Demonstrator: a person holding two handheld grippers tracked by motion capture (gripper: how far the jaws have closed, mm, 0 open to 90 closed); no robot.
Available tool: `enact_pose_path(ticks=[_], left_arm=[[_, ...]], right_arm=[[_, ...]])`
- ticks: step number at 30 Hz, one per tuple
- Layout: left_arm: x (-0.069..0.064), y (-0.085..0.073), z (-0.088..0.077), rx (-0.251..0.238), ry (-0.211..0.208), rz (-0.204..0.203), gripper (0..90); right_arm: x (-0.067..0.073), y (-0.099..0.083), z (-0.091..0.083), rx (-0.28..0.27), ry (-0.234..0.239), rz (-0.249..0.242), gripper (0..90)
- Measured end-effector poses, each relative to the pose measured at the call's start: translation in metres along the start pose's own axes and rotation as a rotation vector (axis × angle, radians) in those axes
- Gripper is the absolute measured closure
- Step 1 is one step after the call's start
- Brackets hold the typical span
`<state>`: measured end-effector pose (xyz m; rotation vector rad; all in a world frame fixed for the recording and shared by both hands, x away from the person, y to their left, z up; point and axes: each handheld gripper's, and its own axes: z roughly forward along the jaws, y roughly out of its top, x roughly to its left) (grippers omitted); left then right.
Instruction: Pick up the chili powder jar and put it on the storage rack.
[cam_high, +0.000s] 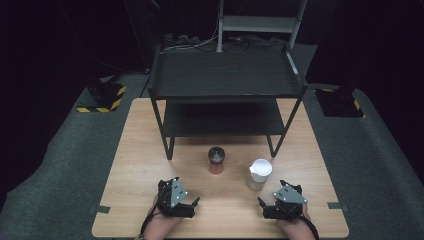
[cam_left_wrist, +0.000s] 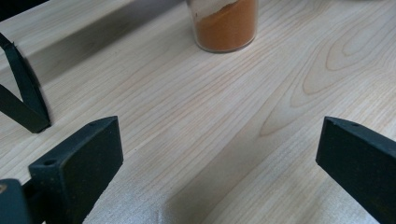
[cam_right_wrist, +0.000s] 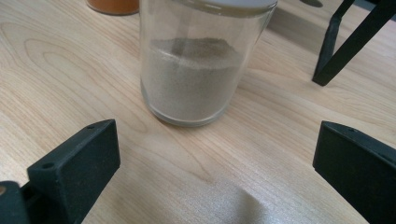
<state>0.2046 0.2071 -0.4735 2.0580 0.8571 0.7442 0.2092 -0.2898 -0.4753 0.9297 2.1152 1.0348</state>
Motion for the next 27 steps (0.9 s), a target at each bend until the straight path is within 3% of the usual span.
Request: enact_pose_path(ticks=[11,14,27], left_arm=[[-0.0021,0.0011,0.0003,0.006,0.009,0.005,0.9],[-0.0021,-0.0018,-0.0012,-0.009,0.012,-0.004,0.9],[-0.0011,0.0006,-0.0006,0.007,0.001,0.001,0.9]], right_arm=[[-0.0053,0.0033,0.0016,0.023,0.010,0.024,0.0],[-0.0057,0.0041,0.0024,0.027,0.014,0.017,0.0],[-0.0020,0.0053,0.0024,0.035,0.002,0.001,0.0]])
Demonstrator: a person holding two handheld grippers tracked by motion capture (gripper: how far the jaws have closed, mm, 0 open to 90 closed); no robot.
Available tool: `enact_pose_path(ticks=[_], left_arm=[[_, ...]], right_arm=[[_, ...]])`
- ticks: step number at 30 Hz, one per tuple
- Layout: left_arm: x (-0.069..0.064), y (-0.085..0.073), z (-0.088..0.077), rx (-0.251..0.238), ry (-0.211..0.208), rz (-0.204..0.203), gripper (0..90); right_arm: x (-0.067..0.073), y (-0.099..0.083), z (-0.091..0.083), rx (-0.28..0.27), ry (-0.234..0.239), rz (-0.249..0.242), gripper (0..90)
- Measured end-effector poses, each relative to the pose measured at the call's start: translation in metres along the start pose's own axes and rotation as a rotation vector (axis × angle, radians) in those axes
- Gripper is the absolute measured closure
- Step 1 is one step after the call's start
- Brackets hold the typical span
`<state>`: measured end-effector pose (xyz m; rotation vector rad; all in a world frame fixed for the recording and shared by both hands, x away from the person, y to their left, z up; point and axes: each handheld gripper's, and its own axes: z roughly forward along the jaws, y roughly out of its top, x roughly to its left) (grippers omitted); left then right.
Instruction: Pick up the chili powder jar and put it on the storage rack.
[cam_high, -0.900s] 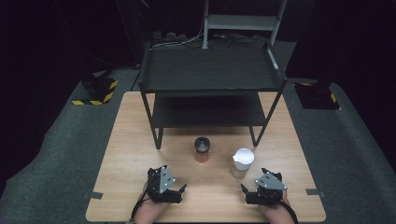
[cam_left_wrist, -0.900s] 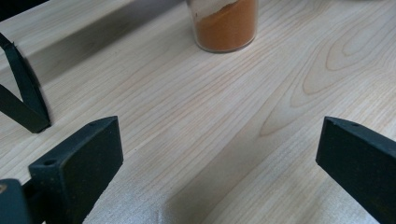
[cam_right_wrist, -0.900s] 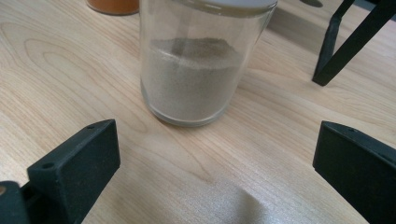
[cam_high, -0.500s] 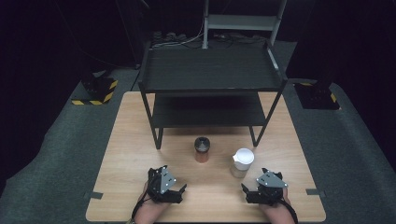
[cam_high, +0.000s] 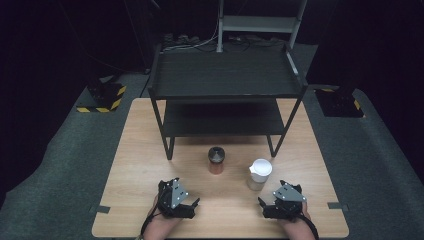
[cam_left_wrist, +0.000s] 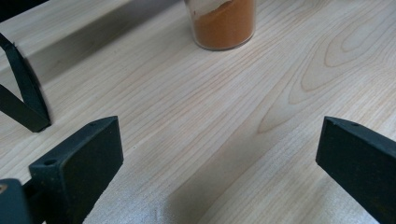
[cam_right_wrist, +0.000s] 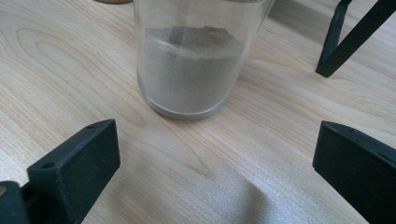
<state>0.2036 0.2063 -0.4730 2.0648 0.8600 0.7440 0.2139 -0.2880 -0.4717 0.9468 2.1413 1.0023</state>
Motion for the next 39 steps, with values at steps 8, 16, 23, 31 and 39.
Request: enact_pose_path(ticks=[8,16,23,31,39], left_arm=[[0.0001,0.0012,0.0005,0.007,0.002,-0.004,0.9],[0.0017,-0.0001,0.0001,0.000,-0.003,-0.016,0.9],[0.0019,-0.0021,-0.0007,-0.014,-0.011,0.006,0.9],[0.0032,-0.0056,-0.0014,-0.049,-0.030,0.000,0.6],[0.0043,-0.0036,-0.0072,-0.099,-0.042,-0.013,0.6]], right_arm=[[-0.0017,0.0011,0.0006,0.006,0.006,0.011,0.0],[-0.0039,0.0006,0.0004,0.005,0.014,0.012,0.0],[-0.0033,0.0009,0.0005,0.006,0.015,0.005,0.0],[-0.0048,0.0008,0.0004,0.007,0.021,0.005,0.0],[-0.0057,0.0010,0.0006,0.007,0.027,0.002,0.0]])
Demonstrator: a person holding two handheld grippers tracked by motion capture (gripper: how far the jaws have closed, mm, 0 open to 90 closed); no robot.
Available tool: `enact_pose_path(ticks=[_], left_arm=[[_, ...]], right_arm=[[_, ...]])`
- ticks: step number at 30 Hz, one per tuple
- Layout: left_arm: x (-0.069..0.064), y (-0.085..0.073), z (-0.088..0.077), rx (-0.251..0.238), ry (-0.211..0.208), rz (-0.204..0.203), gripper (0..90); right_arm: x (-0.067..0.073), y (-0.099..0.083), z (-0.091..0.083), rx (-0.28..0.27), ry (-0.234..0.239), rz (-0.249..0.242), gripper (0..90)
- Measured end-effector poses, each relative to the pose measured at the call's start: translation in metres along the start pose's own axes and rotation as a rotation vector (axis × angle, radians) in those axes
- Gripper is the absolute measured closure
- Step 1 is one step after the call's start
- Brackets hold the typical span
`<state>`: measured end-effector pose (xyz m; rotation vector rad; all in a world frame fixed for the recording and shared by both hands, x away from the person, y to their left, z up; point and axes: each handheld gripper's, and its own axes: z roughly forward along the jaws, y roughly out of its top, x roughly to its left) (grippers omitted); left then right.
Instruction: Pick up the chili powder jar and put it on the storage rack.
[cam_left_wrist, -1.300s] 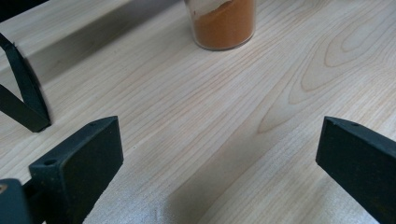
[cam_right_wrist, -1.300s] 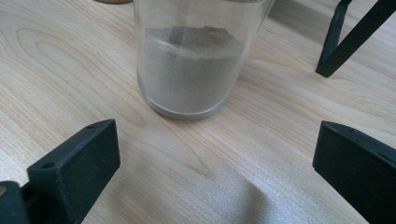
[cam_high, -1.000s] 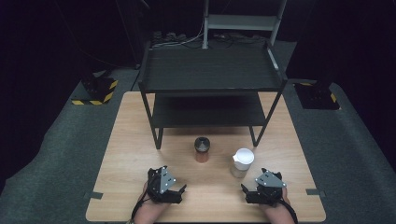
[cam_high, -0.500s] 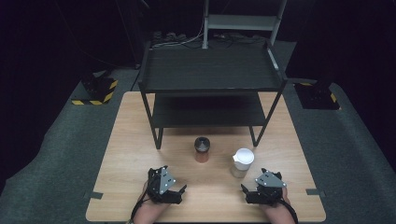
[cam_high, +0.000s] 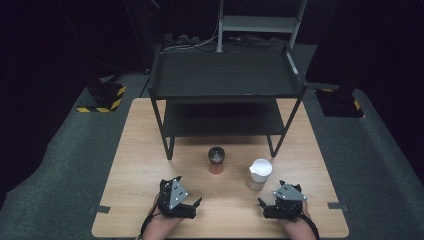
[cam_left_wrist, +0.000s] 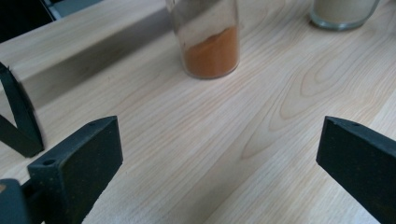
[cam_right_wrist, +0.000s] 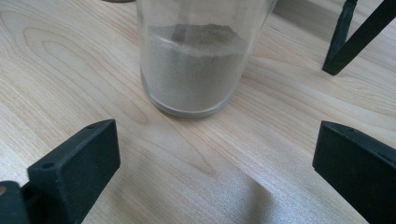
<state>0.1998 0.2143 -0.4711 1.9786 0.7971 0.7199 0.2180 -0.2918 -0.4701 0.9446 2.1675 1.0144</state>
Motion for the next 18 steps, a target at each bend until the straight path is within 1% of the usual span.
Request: enact_pose_path(ticks=[2,3,6,8,9,13,14,16,18], left_arm=[[0.000,0.000,0.000,-0.005,0.000,-0.001,0.4],[0.000,0.002,-0.002,-0.021,-0.001,-0.001,0.4],[0.000,0.003,-0.003,-0.034,-0.002,-0.005,0.4],[-0.001,0.006,-0.003,-0.047,-0.006,0.012,0.4],[-0.001,0.007,-0.003,-0.051,-0.009,0.013,0.4],[0.000,0.011,-0.003,-0.065,-0.017,0.003,0.3],[0.001,0.011,-0.002,-0.077,-0.024,-0.010,0.4],[0.002,0.011,-0.001,-0.100,-0.034,-0.023,0.4],[0.002,0.011,0.000,-0.109,-0.039,-0.023,0.4]], right_arm=[[0.000,0.000,0.000,0.001,0.001,-0.001,0.0],[0.000,0.000,0.000,0.001,0.001,0.000,0.0],[0.000,0.000,0.000,0.002,0.001,-0.001,0.0],[0.000,0.001,0.000,0.004,0.001,-0.001,0.0],[0.000,0.001,0.000,0.005,0.001,-0.001,0.0],[0.000,0.001,0.000,0.004,0.001,-0.001,0.0],[0.000,0.001,0.000,0.003,0.001,-0.001,0.0],[0.000,0.000,0.000,0.002,0.001,-0.001,0.0],[0.000,0.000,0.000,0.002,0.002,-0.001,0.0]])
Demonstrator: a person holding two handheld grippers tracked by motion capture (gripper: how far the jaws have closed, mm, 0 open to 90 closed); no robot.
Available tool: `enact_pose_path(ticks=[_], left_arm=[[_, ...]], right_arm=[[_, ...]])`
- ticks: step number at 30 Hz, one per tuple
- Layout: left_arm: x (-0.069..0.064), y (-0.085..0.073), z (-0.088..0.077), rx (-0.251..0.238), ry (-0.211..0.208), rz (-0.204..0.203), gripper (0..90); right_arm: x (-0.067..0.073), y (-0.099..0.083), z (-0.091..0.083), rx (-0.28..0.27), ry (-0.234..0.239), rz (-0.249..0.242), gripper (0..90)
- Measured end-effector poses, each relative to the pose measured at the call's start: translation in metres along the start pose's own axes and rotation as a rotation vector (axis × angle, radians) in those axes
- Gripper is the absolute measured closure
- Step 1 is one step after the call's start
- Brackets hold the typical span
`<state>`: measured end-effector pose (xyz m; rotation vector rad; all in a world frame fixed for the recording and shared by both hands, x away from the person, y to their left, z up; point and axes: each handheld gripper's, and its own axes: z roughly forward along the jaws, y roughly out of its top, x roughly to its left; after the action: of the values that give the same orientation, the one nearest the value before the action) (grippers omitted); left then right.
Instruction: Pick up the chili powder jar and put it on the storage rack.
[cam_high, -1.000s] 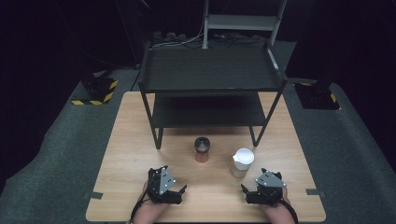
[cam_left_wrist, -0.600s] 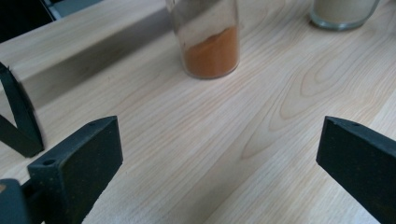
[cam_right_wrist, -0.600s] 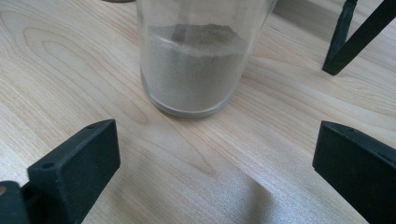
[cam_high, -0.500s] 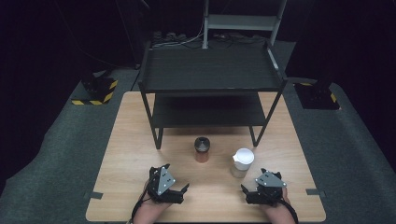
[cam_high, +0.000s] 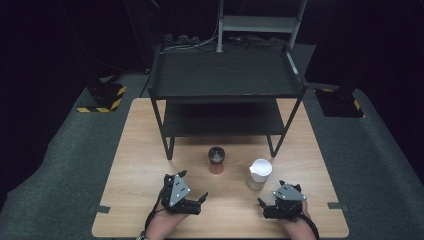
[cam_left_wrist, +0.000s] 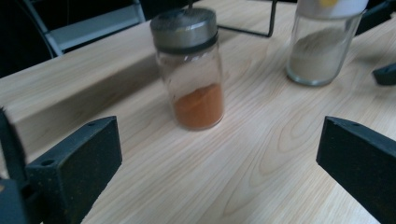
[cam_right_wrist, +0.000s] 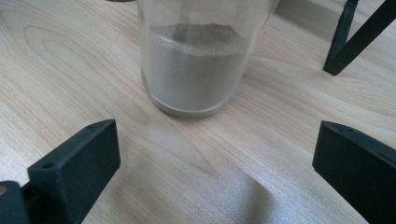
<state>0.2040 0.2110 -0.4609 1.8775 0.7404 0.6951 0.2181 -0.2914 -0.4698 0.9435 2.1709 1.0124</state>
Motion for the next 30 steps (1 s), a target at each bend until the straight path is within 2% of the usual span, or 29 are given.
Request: enact_pose_path(ticks=[4,11,30], left_arm=[[0.000,0.004,0.003,-0.007,-0.007,0.006,0.4],[0.003,0.009,0.011,-0.007,-0.023,-0.017,0.4],[0.007,0.027,0.036,-0.021,-0.025,-0.005,0.4]], right_arm=[[0.000,0.000,0.000,-0.002,0.000,0.001,0.0],[0.000,0.000,0.000,-0.001,0.001,0.000,0.0],[-0.001,0.000,0.000,0.001,0.003,0.000,0.0]])
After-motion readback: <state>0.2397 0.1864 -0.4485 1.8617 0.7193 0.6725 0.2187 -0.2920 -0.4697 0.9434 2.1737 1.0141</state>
